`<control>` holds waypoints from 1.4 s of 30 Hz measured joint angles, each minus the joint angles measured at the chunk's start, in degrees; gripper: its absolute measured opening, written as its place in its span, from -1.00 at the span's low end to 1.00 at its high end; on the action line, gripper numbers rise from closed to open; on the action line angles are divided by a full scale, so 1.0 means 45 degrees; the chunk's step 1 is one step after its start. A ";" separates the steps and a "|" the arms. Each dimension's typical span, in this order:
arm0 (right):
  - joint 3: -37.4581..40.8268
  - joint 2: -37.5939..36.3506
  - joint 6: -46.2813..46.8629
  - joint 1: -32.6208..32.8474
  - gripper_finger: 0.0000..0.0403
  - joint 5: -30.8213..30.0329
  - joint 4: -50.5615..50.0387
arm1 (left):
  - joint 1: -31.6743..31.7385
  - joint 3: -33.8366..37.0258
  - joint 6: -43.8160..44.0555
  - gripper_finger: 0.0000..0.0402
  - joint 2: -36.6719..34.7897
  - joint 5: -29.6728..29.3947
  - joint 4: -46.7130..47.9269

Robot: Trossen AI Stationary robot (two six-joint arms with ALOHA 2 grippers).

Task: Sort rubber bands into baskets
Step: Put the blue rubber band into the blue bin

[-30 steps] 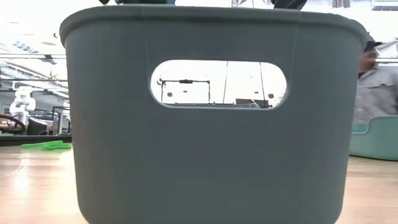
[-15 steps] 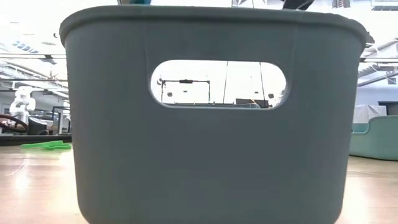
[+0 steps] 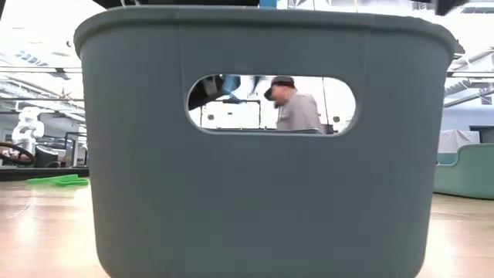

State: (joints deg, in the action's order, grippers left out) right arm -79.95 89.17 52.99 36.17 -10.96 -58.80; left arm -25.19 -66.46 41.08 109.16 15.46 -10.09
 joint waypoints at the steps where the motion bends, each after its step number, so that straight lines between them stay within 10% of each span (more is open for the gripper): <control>1: -0.0003 0.0248 0.0267 0.0169 0.00 -0.0116 -0.0042 | 0.0080 0.0000 0.0000 -1.00 0.0000 -0.0003 0.0143; 21: 0.0002 0.2069 0.0953 0.0858 0.00 -0.0565 -0.0089 | 0.0371 0.0015 0.0146 -0.53 0.0005 0.0138 0.1443; 42: 0.0002 0.2069 -0.1205 -0.0196 0.00 -0.0485 -0.0305 | 0.1723 -0.1441 0.1756 -0.27 0.0000 0.3595 0.5695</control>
State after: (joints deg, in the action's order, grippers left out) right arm -79.94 98.48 47.57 35.29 -13.14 -60.18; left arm -17.44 -72.94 48.98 109.16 31.64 15.54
